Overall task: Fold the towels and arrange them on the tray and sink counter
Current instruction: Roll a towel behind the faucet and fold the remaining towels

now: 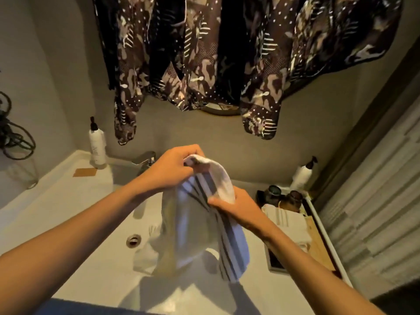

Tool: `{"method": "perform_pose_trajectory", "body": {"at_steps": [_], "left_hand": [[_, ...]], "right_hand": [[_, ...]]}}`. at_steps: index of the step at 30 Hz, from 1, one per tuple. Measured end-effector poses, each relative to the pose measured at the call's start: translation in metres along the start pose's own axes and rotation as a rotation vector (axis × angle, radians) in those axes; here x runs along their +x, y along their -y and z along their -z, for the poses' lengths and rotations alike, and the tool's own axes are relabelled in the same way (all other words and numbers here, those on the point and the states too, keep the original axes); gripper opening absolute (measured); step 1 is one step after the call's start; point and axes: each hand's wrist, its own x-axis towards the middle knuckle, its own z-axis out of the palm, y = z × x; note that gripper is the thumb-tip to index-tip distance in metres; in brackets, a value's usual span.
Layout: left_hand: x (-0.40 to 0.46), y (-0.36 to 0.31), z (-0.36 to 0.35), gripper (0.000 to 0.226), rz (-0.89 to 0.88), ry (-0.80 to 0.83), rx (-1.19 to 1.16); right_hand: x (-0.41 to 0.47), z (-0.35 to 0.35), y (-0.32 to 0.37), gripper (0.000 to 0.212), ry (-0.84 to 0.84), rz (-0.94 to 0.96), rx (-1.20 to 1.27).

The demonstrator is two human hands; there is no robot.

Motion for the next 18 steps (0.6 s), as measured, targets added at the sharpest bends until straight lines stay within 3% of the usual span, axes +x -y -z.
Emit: {"method": "perform_pose_trajectory", "body": {"at_steps": [2,5,10,14,18], "left_hand": [[0.004,0.005,0.005,0.014,0.043,-0.112,-0.033],[0.008,0.019,0.021,0.017,0.11,-0.241,0.128],[-0.003,-0.003,0.08,0.016,0.128,-0.48,0.292],[-0.001,-0.082,0.051,0.025,0.019,-0.382,0.175],[0.008,-0.132,-0.045,0.022,0.008,-0.154,-0.121]], "right_hand": [[0.002,-0.027,-0.035,0.048,0.197,-0.091,-0.136],[0.011,-0.061,-0.073,0.031,0.304,-0.136,-0.4],[0.059,-0.03,-0.055,0.011,0.098,0.059,-0.592],[0.078,0.048,-0.036,0.007,-0.157,0.244,-0.631],[0.049,0.139,-0.072,0.023,-0.351,0.143,-0.623]]}}
